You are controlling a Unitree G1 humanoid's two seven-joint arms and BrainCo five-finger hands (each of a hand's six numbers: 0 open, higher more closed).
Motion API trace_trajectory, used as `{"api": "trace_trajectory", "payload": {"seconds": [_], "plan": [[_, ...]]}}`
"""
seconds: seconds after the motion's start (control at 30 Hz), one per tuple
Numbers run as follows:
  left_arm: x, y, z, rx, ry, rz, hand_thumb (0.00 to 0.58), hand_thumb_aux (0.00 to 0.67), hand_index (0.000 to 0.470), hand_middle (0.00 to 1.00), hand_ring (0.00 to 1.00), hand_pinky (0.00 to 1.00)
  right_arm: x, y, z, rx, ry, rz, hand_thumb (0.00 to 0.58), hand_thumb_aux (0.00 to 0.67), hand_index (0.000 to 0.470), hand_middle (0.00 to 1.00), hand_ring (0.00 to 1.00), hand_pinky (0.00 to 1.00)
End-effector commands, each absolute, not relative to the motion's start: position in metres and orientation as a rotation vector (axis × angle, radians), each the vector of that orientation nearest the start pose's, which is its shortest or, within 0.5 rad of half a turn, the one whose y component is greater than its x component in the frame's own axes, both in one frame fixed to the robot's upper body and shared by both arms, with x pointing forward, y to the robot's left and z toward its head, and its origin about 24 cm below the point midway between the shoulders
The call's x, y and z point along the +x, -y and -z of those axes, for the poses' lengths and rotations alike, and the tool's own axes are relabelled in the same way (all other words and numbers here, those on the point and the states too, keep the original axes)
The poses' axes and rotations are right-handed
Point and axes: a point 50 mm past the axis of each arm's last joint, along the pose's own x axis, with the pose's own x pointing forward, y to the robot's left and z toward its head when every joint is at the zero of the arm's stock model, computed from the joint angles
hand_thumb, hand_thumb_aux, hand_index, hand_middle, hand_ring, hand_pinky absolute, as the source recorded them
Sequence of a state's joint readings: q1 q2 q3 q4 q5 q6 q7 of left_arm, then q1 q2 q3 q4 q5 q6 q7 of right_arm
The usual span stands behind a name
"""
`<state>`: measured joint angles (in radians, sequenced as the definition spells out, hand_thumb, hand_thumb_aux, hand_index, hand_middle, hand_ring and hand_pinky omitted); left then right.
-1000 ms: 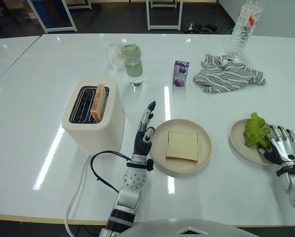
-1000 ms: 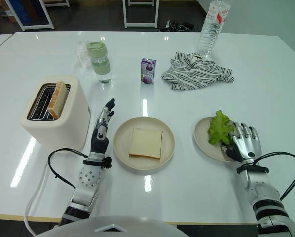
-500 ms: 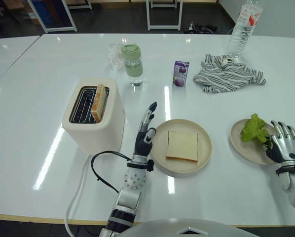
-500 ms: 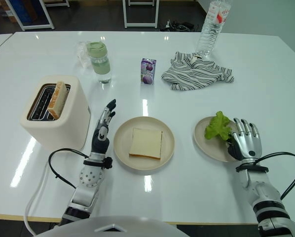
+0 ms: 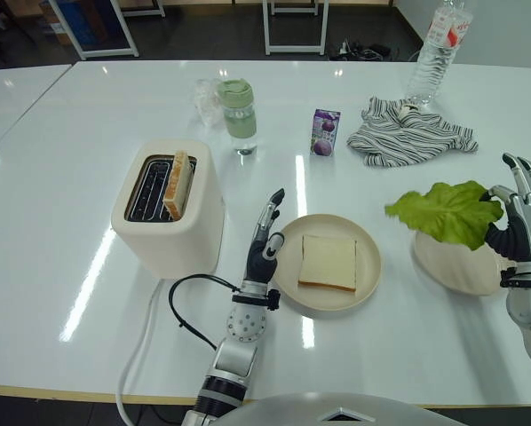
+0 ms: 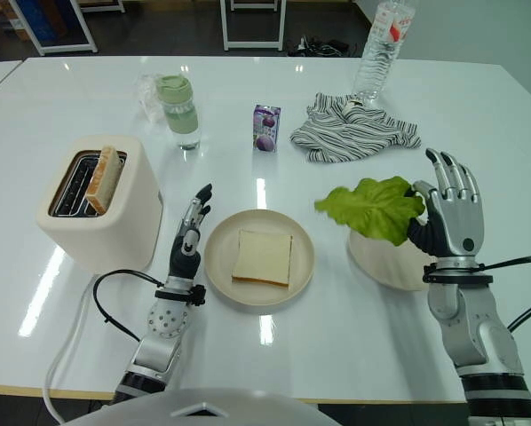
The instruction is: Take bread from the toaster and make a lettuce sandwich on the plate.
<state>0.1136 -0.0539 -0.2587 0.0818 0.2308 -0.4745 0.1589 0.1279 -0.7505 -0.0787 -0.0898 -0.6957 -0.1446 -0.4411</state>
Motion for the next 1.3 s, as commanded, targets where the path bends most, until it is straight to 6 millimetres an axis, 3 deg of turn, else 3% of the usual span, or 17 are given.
{"api": "trace_trajectory", "payload": {"seconds": [0.03, 0.17, 0.33, 0.6, 0.73, 0.93, 1.3], "plan": [[0.219, -0.079, -0.044, 0.065, 0.313, 0.122, 0.0, 0.0, 0.0, 0.0, 0.0, 0.0, 0.237, 0.249, -0.131, -1.357, 0.479, 0.205, 0.58, 0.67, 0.47, 0.0, 0.0, 0.0], [0.22, -0.077, -0.044, 0.049, 0.308, 0.125, 0.0, 0.0, 0.0, 0.0, 0.0, 0.0, 0.252, 0.215, -0.128, -1.32, 0.539, 0.093, 0.58, 0.67, 0.47, 0.0, 0.0, 0.0], [0.22, -0.078, -0.044, 0.04, 0.306, 0.12, 0.0, 0.0, 0.0, 0.0, 0.0, 0.0, 0.267, 0.169, -0.107, -1.275, 0.564, -0.056, 0.58, 0.67, 0.47, 0.0, 0.0, 0.0], [0.221, -0.078, -0.045, 0.028, 0.31, 0.101, 0.0, 0.0, 0.0, 0.0, 0.0, 0.0, 0.276, 0.123, -0.074, -1.21, 0.531, -0.204, 0.58, 0.67, 0.47, 0.0, 0.0, 0.0], [0.221, -0.078, -0.045, 0.028, 0.311, 0.102, 0.0, 0.0, 0.0, 0.0, 0.0, 0.0, 0.269, 0.121, -0.055, -1.213, 0.482, -0.25, 0.58, 0.67, 0.47, 0.0, 0.0, 0.0], [0.22, -0.077, -0.045, 0.032, 0.309, 0.104, 0.0, 0.0, 0.0, 0.0, 0.0, 0.0, 0.256, 0.138, -0.029, -1.259, 0.385, -0.296, 0.58, 0.67, 0.47, 0.0, 0.0, 0.0], [0.219, -0.079, -0.042, 0.046, 0.298, 0.105, 0.0, 0.0, 0.0, 0.0, 0.0, 0.0, 0.245, 0.165, -0.033, -1.295, 0.35, -0.247, 0.58, 0.67, 0.47, 0.0, 0.0, 0.0]]}}
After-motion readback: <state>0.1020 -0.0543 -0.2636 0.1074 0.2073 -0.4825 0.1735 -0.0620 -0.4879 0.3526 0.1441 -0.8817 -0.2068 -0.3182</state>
